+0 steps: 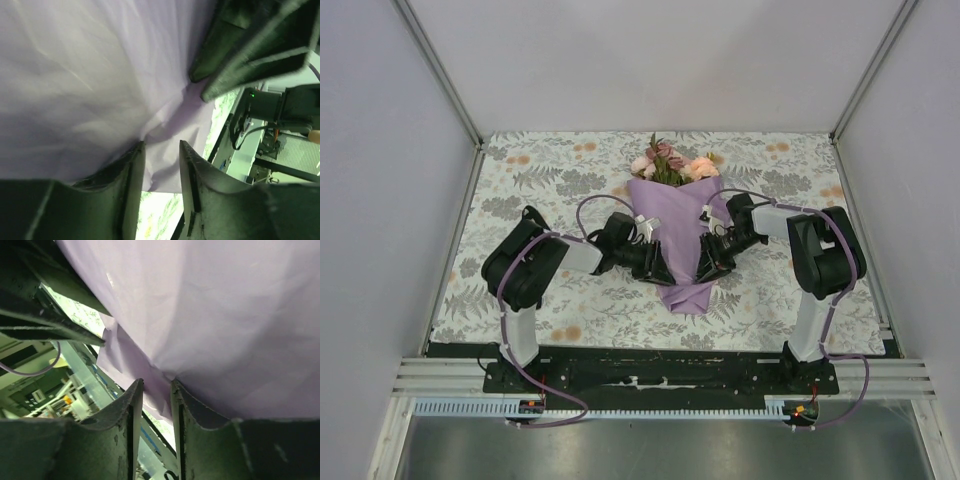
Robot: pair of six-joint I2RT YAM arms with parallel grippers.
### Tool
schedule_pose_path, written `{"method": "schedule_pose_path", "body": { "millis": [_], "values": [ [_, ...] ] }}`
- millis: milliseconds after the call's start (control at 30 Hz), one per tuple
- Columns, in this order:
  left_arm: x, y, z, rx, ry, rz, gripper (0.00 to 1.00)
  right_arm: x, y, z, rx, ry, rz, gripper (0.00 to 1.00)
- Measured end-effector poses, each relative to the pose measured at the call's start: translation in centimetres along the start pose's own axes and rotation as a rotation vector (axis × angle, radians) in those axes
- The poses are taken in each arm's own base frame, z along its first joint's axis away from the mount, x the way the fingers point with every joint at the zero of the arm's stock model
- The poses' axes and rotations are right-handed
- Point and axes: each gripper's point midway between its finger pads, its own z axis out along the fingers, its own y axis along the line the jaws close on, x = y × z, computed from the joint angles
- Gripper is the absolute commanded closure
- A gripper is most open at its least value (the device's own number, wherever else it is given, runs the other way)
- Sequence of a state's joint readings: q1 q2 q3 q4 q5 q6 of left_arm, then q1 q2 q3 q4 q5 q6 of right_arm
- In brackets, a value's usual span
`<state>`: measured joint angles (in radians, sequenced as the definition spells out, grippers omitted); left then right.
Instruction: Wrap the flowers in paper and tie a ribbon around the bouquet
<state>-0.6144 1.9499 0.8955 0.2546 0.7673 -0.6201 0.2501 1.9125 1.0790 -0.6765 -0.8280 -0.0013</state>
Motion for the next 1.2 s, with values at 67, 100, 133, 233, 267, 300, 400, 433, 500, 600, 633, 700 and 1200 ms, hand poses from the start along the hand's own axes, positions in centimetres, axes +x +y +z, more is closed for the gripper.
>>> {"method": "schedule_pose_path", "body": {
  "millis": [67, 100, 133, 233, 267, 300, 400, 433, 500, 600, 633, 700, 1200],
  "values": [
    [0.3, -0.6, -0.5, 0.033, -0.023, 0.016, 0.54, 0.1, -0.5, 0.3, 0.002, 0.015, 0.028, 0.73],
    [0.7, -1.1, -0.9, 0.047, -0.030, 0.015, 0.54, 0.2, -0.5, 0.5, -0.004, 0.022, 0.040, 0.74],
    [1.0, -1.6, -1.3, 0.064, -0.035, 0.012, 0.55, 0.3, -0.6, 0.6, -0.006, 0.028, 0.050, 0.74],
    [0.6, -4.3, -1.9, 0.130, -0.064, 0.022, 0.58, 0.4, -0.7, 0.6, -0.003, 0.032, 0.059, 0.74],
    [0.3, -5.3, -1.9, 0.157, -0.077, 0.031, 0.58, 0.4, -0.7, 0.6, -0.001, 0.032, 0.060, 0.74],
    [0.1, -6.1, -1.7, 0.179, -0.085, 0.036, 0.59, 0.4, -0.7, 0.6, -0.001, 0.031, 0.060, 0.73],
    [0.6, -7.5, -0.5, 0.217, -0.065, 0.026, 0.61, 0.4, -0.7, 0.6, 0.000, 0.032, 0.062, 0.72],
    [0.9, -7.5, 0.2, 0.215, -0.048, 0.015, 0.62, 0.4, -0.8, 0.6, 0.002, 0.032, 0.063, 0.71],
    [1.5, -6.9, 1.6, 0.200, -0.010, -0.016, 0.62, 0.4, -0.8, 0.6, 0.006, 0.033, 0.065, 0.71],
    [3.6, -4.6, 2.9, 0.139, 0.062, -0.087, 0.62, 0.4, -1.0, 0.6, 0.020, 0.033, 0.070, 0.70],
    [4.2, -4.1, 2.8, 0.121, 0.082, -0.107, 0.62, 0.4, -1.1, 0.6, 0.025, 0.034, 0.070, 0.70],
    [5.0, -3.7, 2.4, 0.109, 0.103, -0.107, 0.62, 0.5, -1.3, 0.6, 0.033, 0.035, 0.073, 0.70],
    [6.3, -2.5, 1.3, 0.136, 0.143, -0.102, 0.61, -0.8, 2.7, -1.6, -0.020, -0.047, -0.057, 0.59]
  ]
}}
